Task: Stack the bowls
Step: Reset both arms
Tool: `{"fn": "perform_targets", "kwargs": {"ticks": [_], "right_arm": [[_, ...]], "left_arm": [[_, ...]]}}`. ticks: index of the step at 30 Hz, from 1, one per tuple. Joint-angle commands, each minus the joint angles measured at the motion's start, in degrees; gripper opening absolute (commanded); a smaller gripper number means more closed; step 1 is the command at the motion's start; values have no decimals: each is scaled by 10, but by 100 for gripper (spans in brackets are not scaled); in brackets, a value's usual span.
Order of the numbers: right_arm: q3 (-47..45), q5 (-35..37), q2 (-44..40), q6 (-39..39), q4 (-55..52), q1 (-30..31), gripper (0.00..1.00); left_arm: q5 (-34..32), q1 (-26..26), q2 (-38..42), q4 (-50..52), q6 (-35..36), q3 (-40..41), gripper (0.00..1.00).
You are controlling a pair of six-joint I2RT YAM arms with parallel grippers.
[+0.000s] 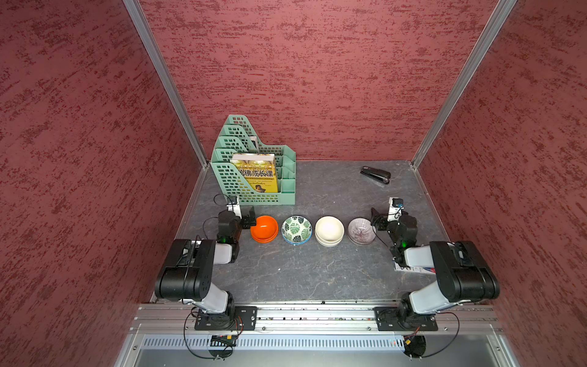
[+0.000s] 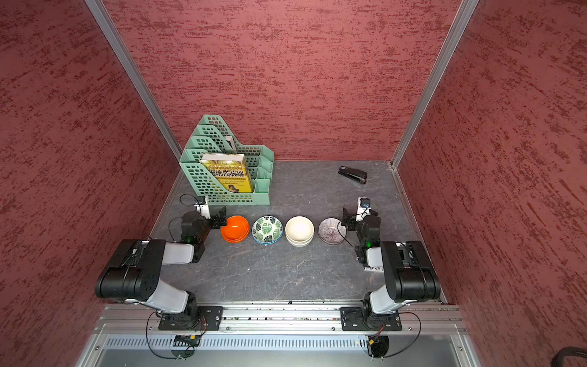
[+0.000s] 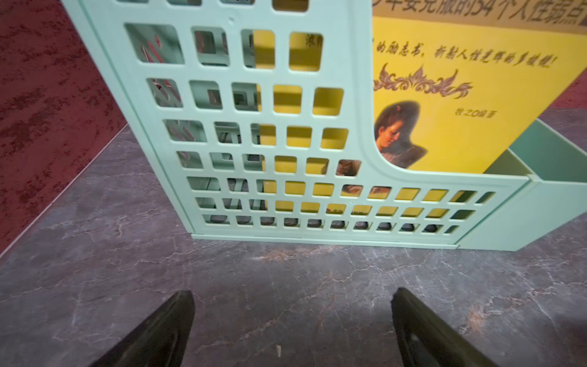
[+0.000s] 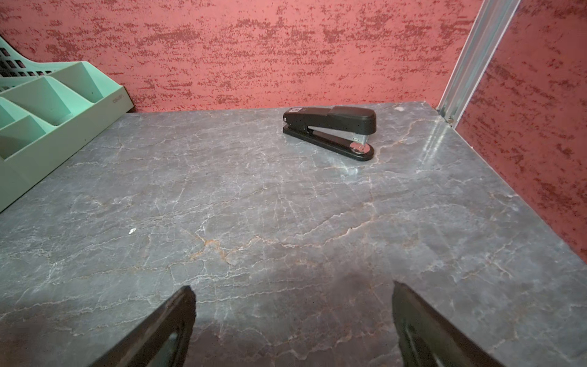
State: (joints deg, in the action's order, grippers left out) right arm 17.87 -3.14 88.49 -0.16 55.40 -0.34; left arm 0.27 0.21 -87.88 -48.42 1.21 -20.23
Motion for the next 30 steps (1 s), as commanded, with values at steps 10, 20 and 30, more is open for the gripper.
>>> {"fn": "perform_targets", "kwargs": {"ticks": [10,20,30], "right_arm": [[38,0,0,0,-21,-2,99],[39,4,-1,1,-26,-2,99],[39,3,-1,1,-26,-1,98]], "left_arm": [[61,20,2,-30,4,-12,100],[54,17,2,-29,3,-13,100],[58,19,1,-26,3,-14,100]]}}
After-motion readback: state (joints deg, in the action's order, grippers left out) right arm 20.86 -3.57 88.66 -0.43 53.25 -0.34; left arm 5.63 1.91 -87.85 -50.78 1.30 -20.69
